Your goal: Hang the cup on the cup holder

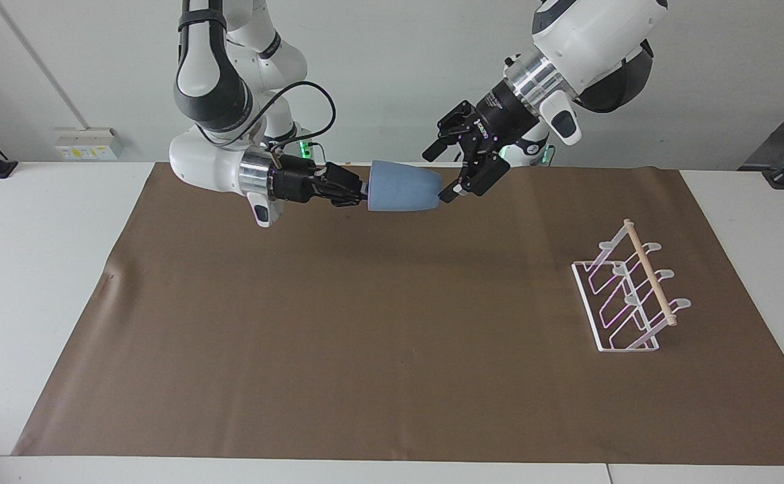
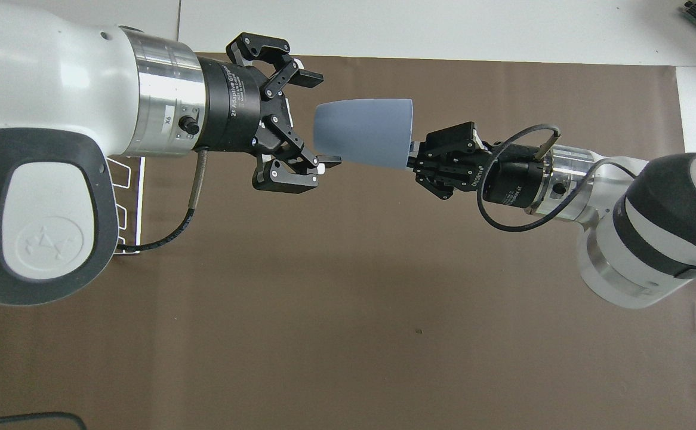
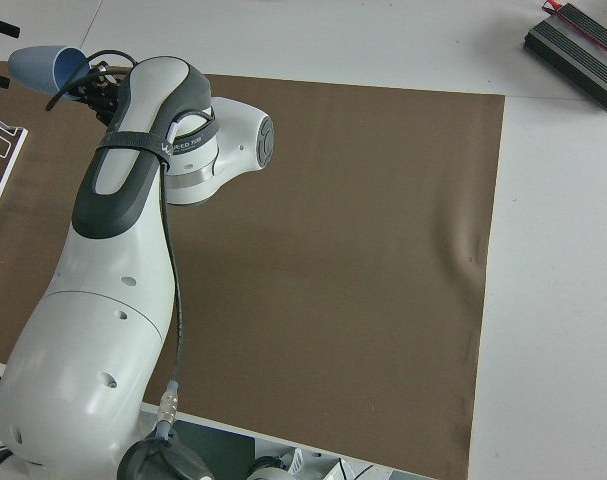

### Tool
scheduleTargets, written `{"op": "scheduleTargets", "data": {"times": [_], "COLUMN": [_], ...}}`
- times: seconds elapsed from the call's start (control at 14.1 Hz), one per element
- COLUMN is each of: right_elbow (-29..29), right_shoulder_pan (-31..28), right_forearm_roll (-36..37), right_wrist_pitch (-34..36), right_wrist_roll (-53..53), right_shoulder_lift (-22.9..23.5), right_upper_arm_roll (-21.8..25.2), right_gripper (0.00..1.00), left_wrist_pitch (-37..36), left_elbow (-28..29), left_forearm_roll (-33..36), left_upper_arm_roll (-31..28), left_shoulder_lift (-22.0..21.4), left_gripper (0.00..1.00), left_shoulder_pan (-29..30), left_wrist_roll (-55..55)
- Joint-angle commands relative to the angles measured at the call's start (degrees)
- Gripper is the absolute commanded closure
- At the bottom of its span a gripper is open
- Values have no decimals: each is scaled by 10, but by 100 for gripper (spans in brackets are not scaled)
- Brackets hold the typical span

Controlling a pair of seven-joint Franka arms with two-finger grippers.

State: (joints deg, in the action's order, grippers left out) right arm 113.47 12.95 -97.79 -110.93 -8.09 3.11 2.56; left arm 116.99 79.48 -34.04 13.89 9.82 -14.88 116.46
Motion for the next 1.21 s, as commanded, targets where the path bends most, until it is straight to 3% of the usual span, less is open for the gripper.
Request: {"op": "scheduleTargets", "data": {"times": [0.0,0.43,1.14], "right_elbow": [15,15,14], "right_shoulder_pan": [1,-1,-2], "right_forearm_roll": [-18,-18,-17], "right_wrist_pitch": [-10,-9,-10], "right_wrist_roll": [5,5,5], "right_shoulder_lift": [-15,-15,-15], "right_upper_arm_roll": [-1,-1,0], "right_gripper": [100,100,100], "left_wrist_pitch": [17,22,5], "left_elbow": [-8,-8,-15], "left_forearm_roll": [-7,13,37], "left_upper_arm_roll": [-5,-6,-6], "left_shoulder_lift": [11,38,35], "left_gripper": [0,0,2], "left_shoulder_pan": [-16,-27,-31], "left_wrist_roll": [10,8,10]}}
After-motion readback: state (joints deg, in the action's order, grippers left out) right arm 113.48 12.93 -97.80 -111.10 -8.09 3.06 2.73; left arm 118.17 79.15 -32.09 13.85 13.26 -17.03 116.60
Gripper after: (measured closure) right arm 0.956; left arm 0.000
